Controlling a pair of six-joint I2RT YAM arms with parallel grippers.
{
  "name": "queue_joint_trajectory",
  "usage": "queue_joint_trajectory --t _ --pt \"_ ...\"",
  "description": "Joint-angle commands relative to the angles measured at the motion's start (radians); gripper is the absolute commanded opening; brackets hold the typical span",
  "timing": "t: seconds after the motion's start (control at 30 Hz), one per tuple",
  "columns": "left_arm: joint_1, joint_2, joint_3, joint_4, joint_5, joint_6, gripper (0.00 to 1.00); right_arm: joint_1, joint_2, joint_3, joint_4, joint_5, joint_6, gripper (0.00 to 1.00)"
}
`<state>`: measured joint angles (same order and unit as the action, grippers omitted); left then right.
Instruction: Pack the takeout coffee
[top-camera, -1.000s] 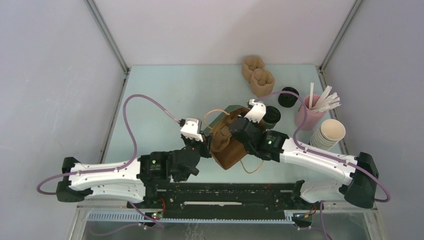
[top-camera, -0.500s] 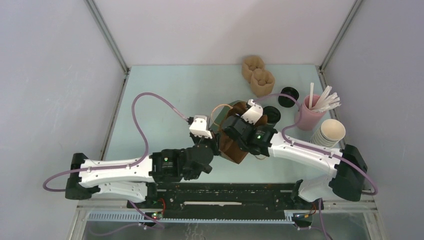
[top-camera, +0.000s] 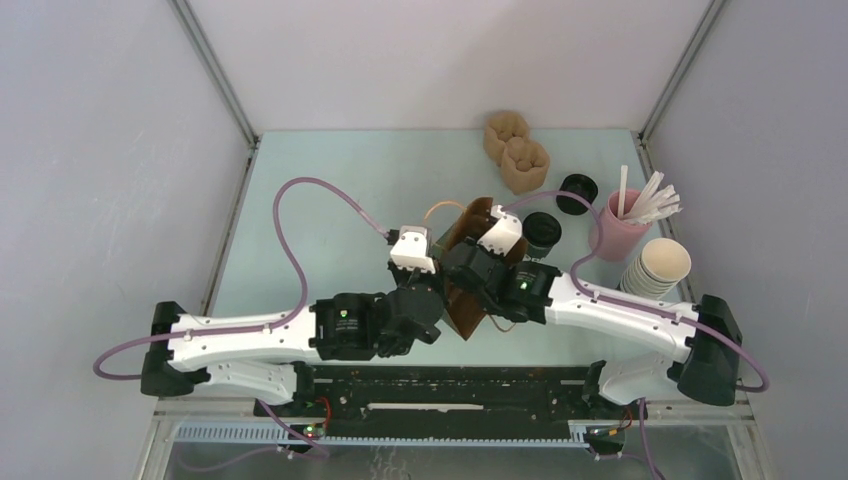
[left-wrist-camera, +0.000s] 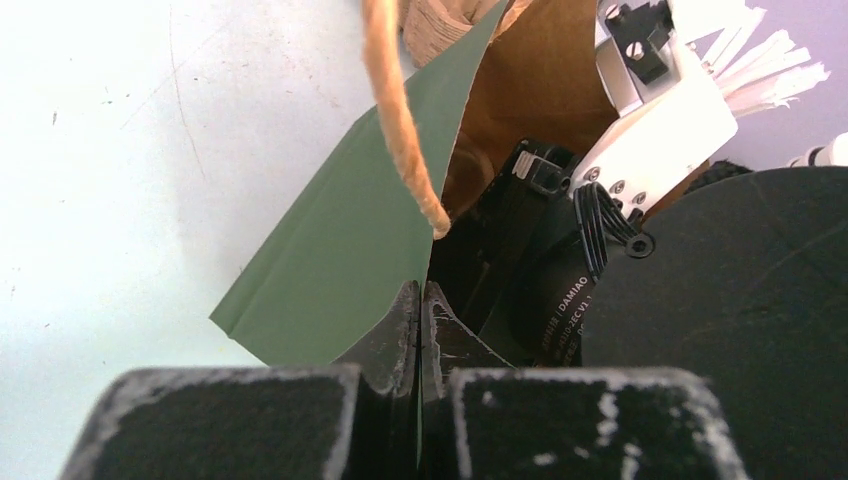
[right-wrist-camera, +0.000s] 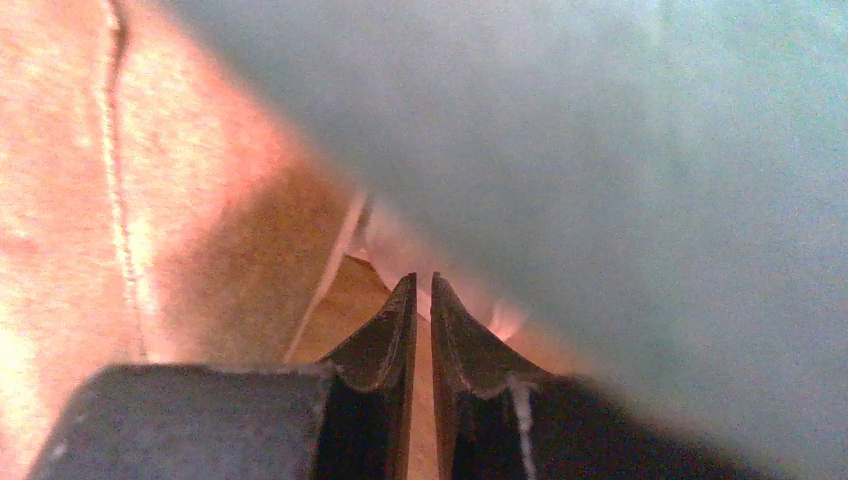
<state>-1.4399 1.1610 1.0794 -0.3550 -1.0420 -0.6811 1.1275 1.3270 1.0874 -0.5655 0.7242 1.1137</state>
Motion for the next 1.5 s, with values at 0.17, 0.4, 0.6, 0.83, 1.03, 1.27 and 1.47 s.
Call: queue_joint_trajectory --t 0.17,0.4,0.6,0.83,1.03,1.27,1.47 --pt "-0.002 0.017 0.073 0.007 -0.030 0.008 0.00 -0.052 0.038 0.023 0.058 -0.043 -0.038 0.18" --pt "-0.003 0.026 0.049 -0.017 -0.066 -0.027 0.00 -0.057 -0.065 0.023 0.006 -0.036 -0.063 0.33" --pt "-0.002 0.021 0.040 0.000 -0.098 -0.016 0.00 -0.051 -0.121 0.023 -0.026 -0.083 -0.026 0.41" --pt "-0.001 0.022 0.061 0.008 -0.078 -0.008 0.00 -0.024 -0.041 0.023 -0.016 -0.055 -0.004 0.40" --pt "-0.001 0.018 0.066 0.017 -0.039 -0.016 0.00 -0.060 0.068 0.024 -0.010 0.011 0.017 0.40" --pt "-0.001 -0.004 0.037 0.067 0.018 -0.029 0.00 -0.081 0.147 0.022 -0.002 0.083 0.043 0.29" --pt "-0.001 -0.028 0.012 0.091 0.034 -0.028 0.00 -0.118 0.189 0.023 0.062 0.102 -0.024 0.21"
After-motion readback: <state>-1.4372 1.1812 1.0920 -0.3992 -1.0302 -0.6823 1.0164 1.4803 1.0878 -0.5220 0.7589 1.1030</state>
